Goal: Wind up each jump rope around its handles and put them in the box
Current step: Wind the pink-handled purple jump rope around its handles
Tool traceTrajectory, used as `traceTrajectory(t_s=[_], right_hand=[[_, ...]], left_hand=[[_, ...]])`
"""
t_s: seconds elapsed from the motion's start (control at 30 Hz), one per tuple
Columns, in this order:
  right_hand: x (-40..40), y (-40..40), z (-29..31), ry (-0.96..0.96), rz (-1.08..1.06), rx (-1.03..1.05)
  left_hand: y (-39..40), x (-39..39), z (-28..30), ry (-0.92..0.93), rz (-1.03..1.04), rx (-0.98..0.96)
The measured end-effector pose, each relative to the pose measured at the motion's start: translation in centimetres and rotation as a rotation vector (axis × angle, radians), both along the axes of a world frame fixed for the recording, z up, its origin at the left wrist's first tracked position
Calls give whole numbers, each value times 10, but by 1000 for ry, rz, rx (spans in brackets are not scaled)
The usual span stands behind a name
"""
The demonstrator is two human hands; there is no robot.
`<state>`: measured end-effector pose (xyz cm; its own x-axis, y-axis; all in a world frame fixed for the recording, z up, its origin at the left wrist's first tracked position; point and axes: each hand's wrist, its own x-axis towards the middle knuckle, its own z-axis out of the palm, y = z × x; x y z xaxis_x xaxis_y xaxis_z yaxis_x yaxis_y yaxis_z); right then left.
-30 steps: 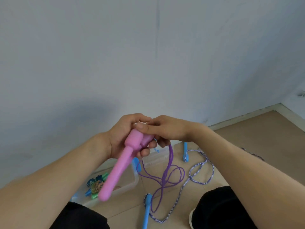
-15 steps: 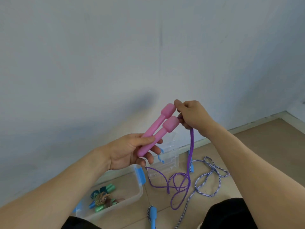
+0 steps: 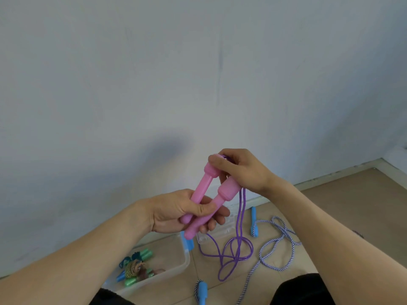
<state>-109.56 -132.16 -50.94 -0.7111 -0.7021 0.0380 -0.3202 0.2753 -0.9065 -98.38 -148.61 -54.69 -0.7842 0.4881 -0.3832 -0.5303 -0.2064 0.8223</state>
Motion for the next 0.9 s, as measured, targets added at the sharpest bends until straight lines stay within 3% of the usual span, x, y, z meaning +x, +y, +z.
traceTrajectory(t_s=[0.1,0.3,0.47,0.9], right_hand=[[1,0,0,-1,33,-29],[6,0,-8,154,61,239],[3,-2,-3,84,-126,113],[10,-10,-9,-3,-136,67]], left_hand=[[1,0,-3,7,-2,-50],[8,0,-1,34,23,-204],[5,-3,4,47,47,-113],[2,3,6,-86,-51,-21]])
